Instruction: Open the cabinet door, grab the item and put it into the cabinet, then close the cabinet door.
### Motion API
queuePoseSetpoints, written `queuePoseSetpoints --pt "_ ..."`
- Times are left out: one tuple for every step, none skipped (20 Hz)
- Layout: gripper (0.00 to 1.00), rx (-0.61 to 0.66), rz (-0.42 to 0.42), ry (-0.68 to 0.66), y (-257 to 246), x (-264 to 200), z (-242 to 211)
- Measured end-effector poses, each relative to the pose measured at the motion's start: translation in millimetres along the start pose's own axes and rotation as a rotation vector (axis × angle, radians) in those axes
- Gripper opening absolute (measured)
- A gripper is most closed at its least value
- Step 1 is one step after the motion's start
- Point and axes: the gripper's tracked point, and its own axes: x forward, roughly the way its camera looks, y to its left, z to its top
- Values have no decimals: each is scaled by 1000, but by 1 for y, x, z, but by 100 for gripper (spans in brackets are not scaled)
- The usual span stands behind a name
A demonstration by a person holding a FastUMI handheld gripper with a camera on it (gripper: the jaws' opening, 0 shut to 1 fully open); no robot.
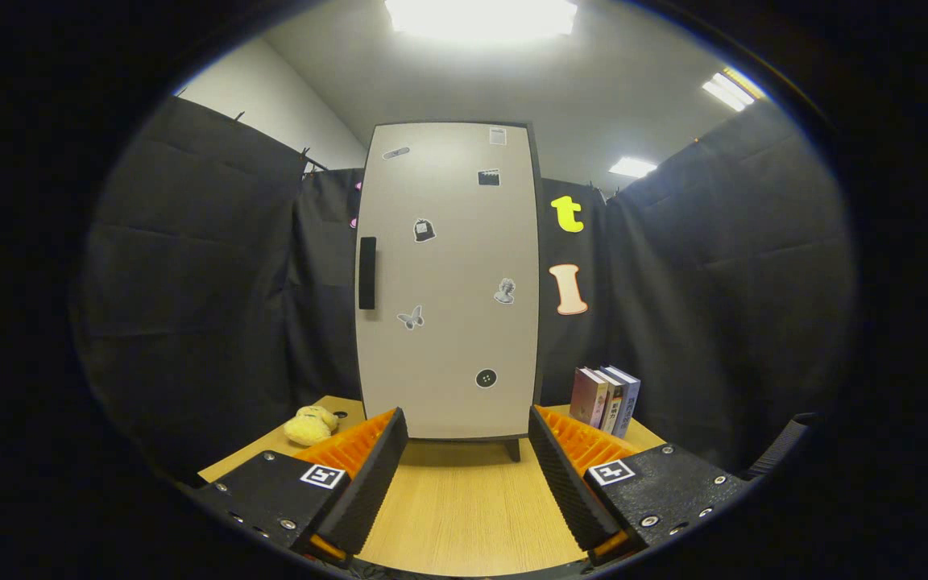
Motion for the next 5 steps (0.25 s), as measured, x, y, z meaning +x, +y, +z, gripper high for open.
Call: queuePoseSetpoints --pt "94 1 2 2 0 1 -1" --pt "94 0 2 5 1 1 -2" --pt "94 -1 4 7 3 1 -2" --pt "94 -3 5 10 3 1 -3" --pt "94 -4 6 10 4 1 -4"
